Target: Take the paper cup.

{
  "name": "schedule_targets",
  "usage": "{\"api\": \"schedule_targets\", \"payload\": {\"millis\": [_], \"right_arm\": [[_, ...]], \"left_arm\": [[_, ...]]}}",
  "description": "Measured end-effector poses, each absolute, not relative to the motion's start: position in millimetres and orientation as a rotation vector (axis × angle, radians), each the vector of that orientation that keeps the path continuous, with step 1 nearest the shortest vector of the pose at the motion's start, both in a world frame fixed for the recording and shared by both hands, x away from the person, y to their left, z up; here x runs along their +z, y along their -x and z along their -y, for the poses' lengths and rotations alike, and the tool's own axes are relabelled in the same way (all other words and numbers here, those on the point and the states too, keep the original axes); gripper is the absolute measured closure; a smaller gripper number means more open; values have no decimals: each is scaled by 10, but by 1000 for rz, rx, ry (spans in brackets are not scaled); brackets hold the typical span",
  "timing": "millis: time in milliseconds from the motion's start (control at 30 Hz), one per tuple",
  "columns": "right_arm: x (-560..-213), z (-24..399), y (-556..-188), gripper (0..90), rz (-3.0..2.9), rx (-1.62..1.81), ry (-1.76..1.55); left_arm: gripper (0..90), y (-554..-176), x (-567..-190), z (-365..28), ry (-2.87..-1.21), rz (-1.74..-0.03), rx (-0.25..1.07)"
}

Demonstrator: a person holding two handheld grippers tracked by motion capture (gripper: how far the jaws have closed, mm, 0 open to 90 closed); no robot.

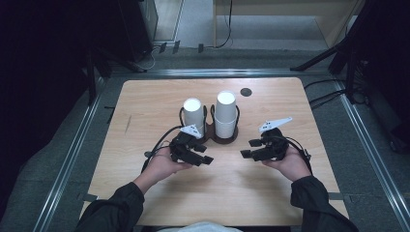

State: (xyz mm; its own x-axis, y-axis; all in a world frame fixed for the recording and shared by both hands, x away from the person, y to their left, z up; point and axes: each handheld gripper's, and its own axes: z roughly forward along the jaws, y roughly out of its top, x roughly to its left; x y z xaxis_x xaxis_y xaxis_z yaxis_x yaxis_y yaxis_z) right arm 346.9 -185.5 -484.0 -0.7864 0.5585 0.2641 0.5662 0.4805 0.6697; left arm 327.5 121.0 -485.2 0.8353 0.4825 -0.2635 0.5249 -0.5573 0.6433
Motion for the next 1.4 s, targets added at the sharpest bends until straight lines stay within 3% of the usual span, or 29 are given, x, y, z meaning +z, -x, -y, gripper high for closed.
{"api": "schedule_targets", "payload": {"millis": [467,1100,1400], "right_arm": [[-4781,1864,-3524,341,2704,-1246,1028],[-4501,1865,-3669,331,2752,-1259,1050],[-4293,1876,-3754,334,2771,-1276,1059]], "left_arm": [[448,-3353,-4826,-1161,-2175,-816,-137],[453,-3537,-4571,-917,-2162,-787,20],[483,-3595,-4585,-826,-2105,-875,59]]}}
